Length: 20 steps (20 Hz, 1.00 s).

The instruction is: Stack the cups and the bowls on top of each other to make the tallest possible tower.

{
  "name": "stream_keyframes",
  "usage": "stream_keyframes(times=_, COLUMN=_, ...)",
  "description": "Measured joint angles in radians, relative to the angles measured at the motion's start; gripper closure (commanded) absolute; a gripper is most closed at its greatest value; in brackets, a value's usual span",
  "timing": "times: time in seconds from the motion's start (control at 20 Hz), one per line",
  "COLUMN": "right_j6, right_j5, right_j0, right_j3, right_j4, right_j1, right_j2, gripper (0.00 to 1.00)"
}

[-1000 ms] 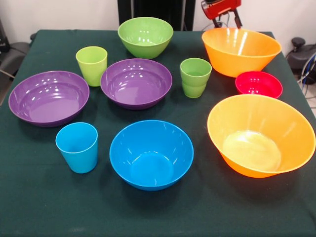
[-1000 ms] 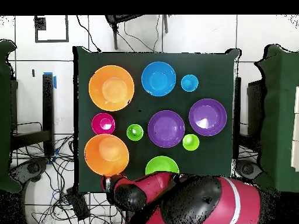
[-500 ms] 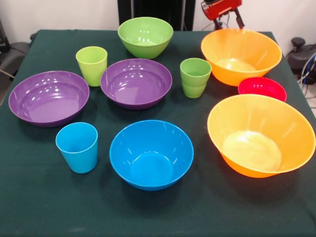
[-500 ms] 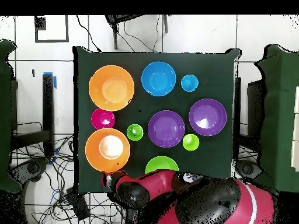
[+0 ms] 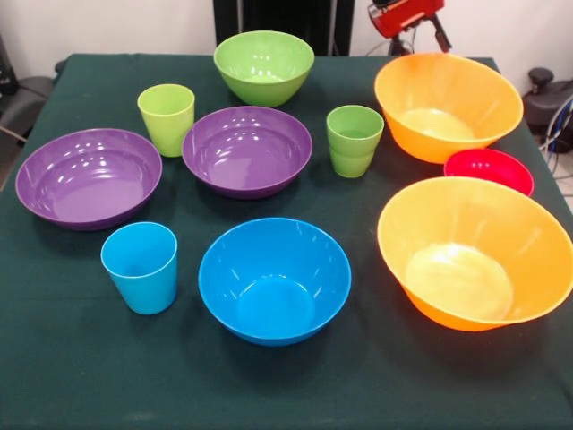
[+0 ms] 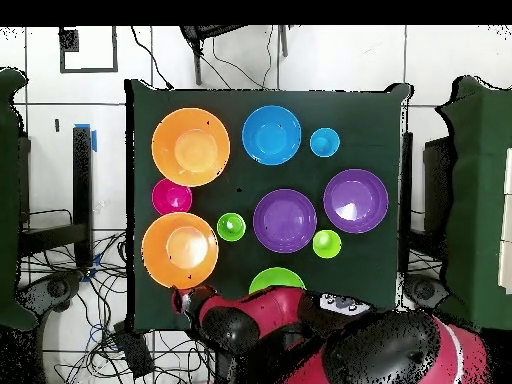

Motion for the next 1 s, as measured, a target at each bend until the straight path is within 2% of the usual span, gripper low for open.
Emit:
stream_keyframes(times=0.75, right_j6=0.0, right_j5=0.024, right_j0=-0.076, right_j3=-0.003, right_j4=0.003, right_j1=-0.001, right_j2=0.094, gripper=0.0)
stream_keyframes(times=1.0, right_j6=0.0, right_j5=0.04, right_j0=-0.079, right_j3=-0.004, right_j4=0.009, right_j1=-0.008, right_j2=0.098, gripper=0.0)
